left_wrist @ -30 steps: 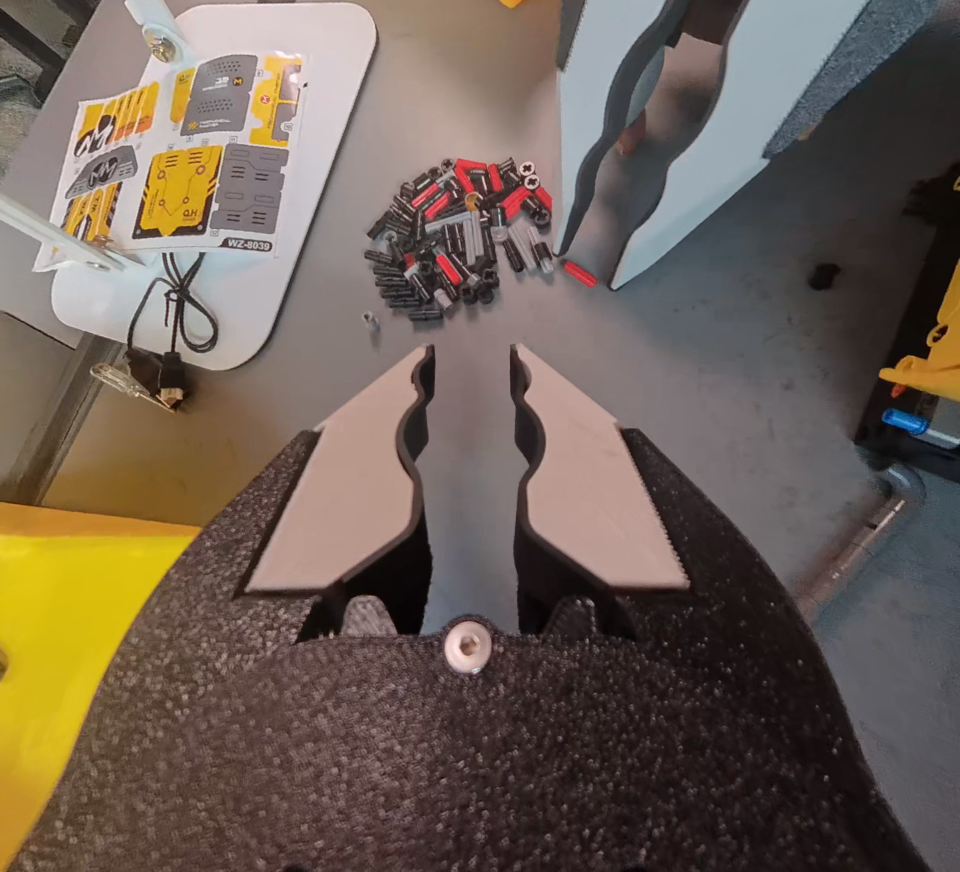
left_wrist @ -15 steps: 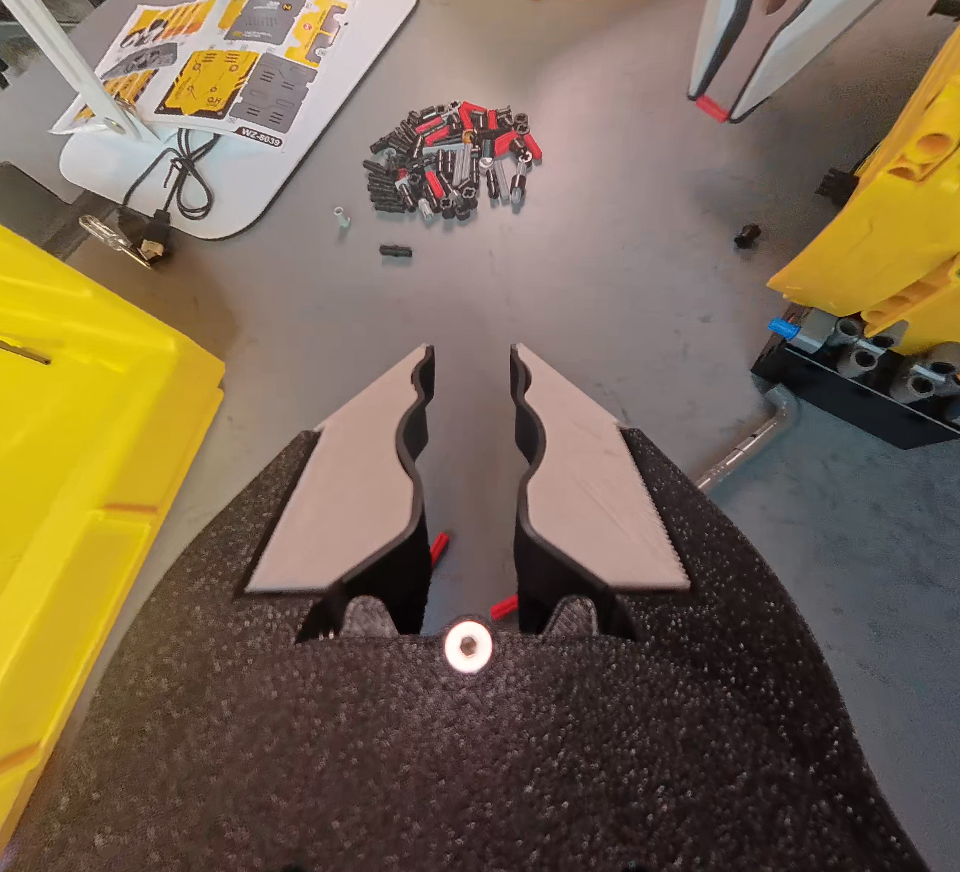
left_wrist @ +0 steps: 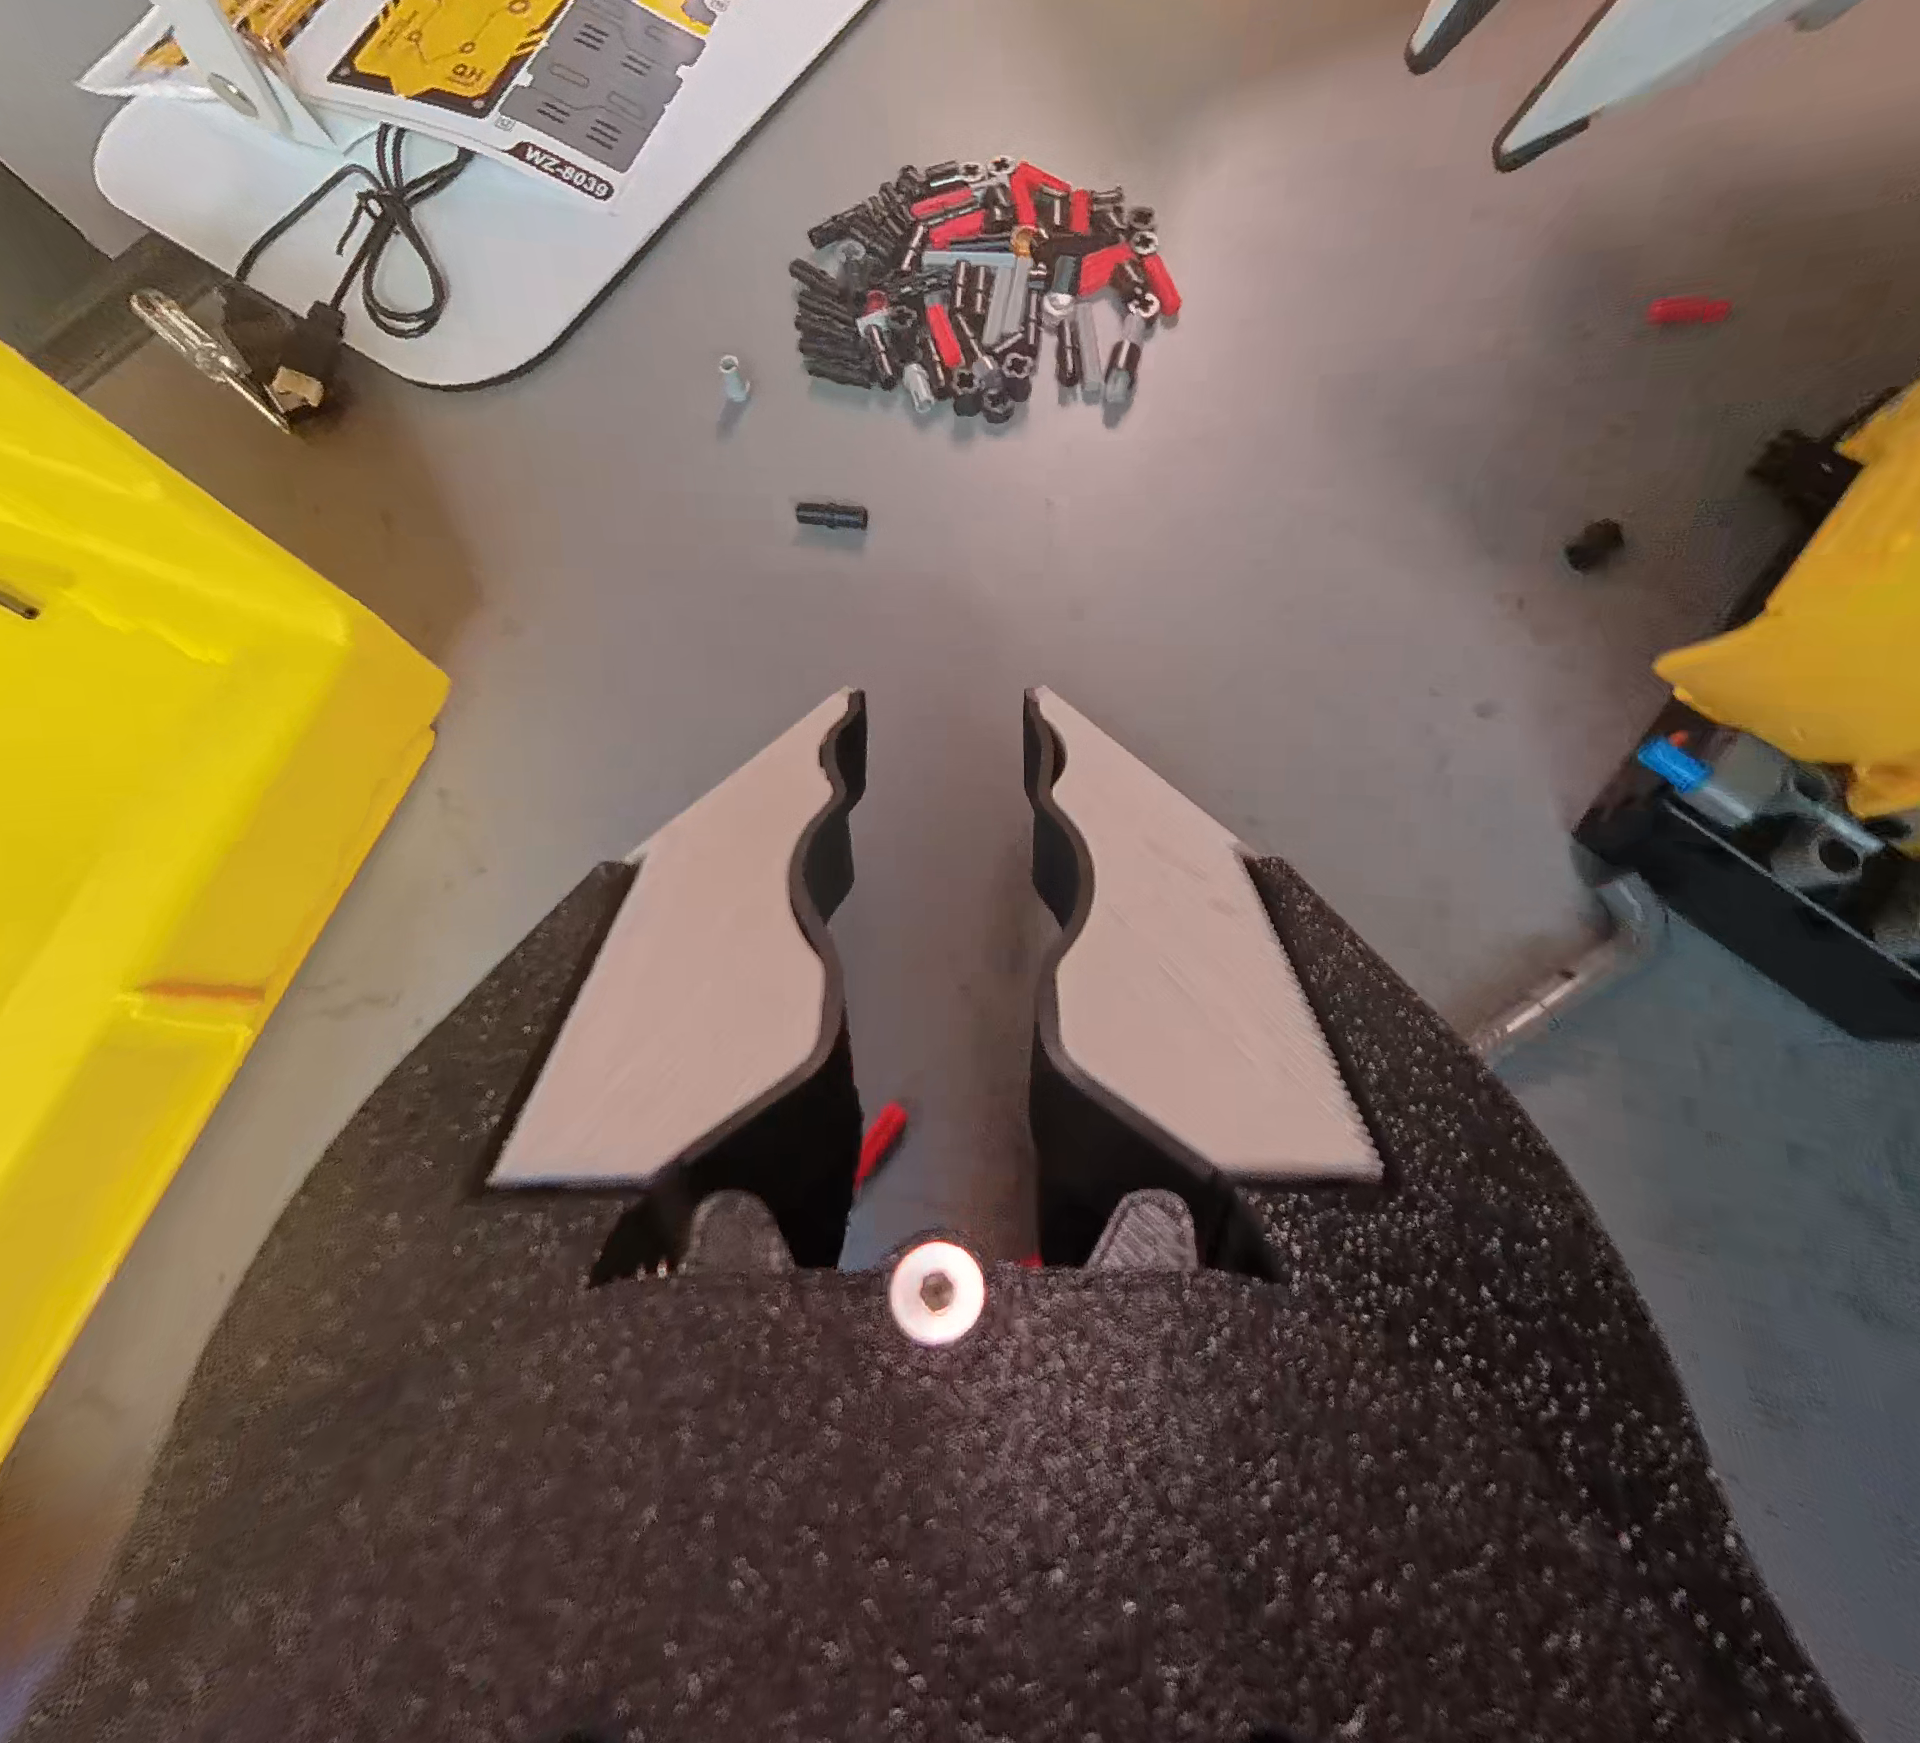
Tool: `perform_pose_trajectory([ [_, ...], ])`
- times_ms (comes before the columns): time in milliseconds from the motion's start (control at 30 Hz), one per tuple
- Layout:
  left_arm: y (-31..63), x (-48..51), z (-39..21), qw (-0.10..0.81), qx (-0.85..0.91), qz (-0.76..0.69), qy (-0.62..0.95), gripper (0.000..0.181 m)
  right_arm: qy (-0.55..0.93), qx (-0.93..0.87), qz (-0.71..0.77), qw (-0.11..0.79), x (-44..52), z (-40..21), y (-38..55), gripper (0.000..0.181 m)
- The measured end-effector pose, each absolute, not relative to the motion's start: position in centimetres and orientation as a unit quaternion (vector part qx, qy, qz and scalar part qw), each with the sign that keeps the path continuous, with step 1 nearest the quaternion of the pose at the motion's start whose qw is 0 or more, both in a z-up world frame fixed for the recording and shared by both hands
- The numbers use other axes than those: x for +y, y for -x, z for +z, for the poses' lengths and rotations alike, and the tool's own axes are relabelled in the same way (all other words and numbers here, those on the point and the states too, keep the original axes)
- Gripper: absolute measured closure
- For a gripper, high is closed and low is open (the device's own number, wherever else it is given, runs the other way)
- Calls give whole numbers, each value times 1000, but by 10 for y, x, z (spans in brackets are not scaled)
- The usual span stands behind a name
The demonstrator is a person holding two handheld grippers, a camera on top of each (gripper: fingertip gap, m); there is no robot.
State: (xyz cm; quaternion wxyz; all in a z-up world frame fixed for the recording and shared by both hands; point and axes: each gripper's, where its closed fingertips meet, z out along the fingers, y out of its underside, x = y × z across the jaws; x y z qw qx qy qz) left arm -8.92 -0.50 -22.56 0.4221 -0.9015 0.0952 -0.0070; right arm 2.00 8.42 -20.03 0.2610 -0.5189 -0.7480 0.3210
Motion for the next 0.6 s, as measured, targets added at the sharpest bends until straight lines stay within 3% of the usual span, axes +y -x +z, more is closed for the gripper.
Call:
perform_pose_trajectory([
  [200,110,33,-238,385,53,1,921,150,501,-779,286,248,93,-229,15,159],
  [500,101,64,-242,382,99,9,919,172,475,-806,267,232,96,-238,24,160],
  [600,91,71,-238,395,130,-3,909,161,465,-814,268,221,93,-239,24,161],
])
